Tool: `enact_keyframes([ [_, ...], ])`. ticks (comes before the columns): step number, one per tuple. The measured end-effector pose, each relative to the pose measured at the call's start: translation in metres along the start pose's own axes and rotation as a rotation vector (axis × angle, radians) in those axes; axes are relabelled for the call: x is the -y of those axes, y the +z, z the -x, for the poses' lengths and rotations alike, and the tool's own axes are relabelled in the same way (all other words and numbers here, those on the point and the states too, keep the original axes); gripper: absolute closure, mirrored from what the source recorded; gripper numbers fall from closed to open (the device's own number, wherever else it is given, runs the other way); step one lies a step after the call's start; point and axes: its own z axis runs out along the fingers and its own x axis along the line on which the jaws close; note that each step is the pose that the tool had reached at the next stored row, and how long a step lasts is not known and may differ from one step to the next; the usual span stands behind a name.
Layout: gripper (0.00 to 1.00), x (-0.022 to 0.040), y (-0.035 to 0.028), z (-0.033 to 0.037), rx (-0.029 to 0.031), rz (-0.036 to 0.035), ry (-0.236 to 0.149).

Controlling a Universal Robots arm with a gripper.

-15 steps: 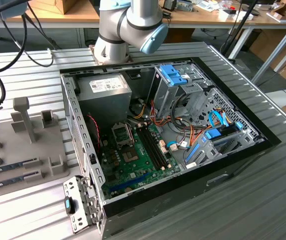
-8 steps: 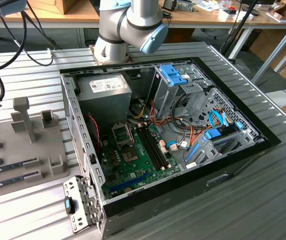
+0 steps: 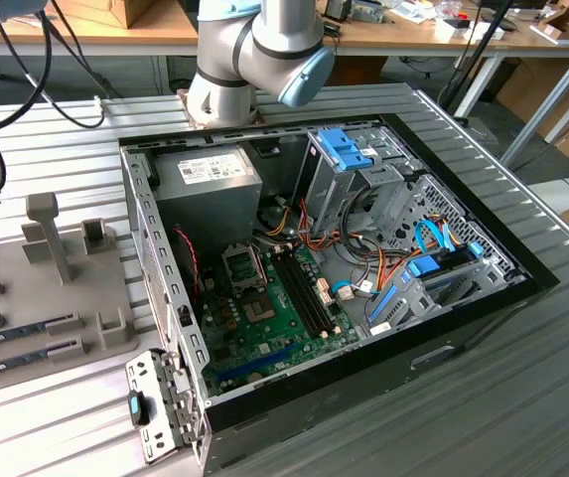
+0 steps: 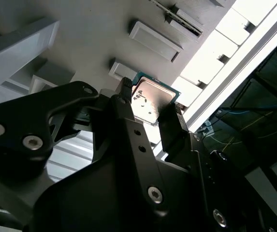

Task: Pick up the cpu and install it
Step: 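Pick up the cpu and move it towards the insertion slot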

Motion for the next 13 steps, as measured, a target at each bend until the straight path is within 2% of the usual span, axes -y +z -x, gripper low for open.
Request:
enact_keyframes([
  [5,0.53,-0.0002,-0.0066,-0.0003,0.0001,0.0028,0.000],
  [13,0.53,-0.0004,-0.0135,-0.0006,-0.0001,0.0053,0.000],
])
